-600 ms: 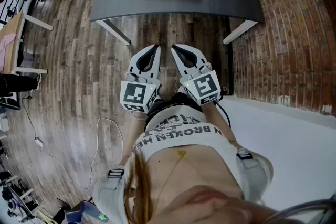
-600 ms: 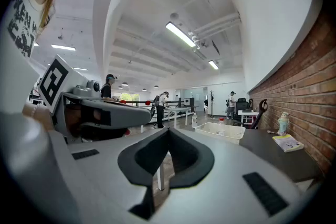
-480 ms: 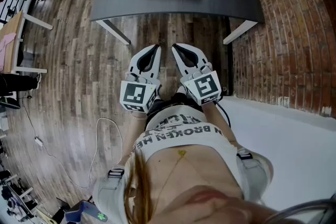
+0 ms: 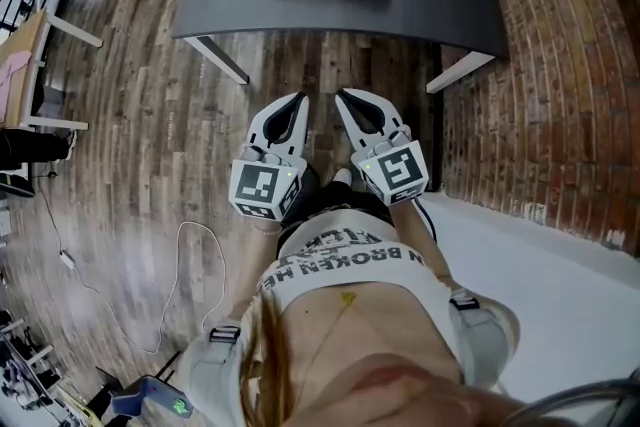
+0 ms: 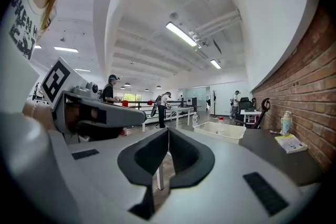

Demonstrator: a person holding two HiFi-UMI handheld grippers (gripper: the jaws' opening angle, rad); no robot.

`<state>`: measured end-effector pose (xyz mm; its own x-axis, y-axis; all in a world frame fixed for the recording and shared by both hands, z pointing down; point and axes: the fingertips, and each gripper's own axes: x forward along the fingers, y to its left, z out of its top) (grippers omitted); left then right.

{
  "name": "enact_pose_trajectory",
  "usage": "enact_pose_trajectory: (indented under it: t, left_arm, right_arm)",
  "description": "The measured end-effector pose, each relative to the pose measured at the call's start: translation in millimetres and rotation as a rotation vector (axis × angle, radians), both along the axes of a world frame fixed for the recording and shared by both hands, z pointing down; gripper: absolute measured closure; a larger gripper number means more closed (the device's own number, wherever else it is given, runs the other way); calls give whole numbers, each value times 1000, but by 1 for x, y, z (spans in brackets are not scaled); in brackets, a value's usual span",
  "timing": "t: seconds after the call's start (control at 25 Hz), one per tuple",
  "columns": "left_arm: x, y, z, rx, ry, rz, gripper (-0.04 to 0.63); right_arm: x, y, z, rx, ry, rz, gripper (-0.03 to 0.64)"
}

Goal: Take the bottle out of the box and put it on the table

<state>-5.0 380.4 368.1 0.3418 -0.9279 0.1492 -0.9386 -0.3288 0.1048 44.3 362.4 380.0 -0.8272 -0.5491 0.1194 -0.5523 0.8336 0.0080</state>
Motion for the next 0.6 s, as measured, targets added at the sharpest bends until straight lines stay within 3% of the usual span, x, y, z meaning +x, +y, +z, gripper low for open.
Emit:
enact_pose_trajectory:
  t: [0.36, 0.6]
  left_arm:
    - [-35, -54, 2, -5, 46, 43, 595]
    - [-60, -112, -2, 11, 44, 124, 595]
  right_arm:
    - [-38, -51, 3, -3, 21, 32, 607]
    - [-68, -101, -3, 18, 13, 88, 607]
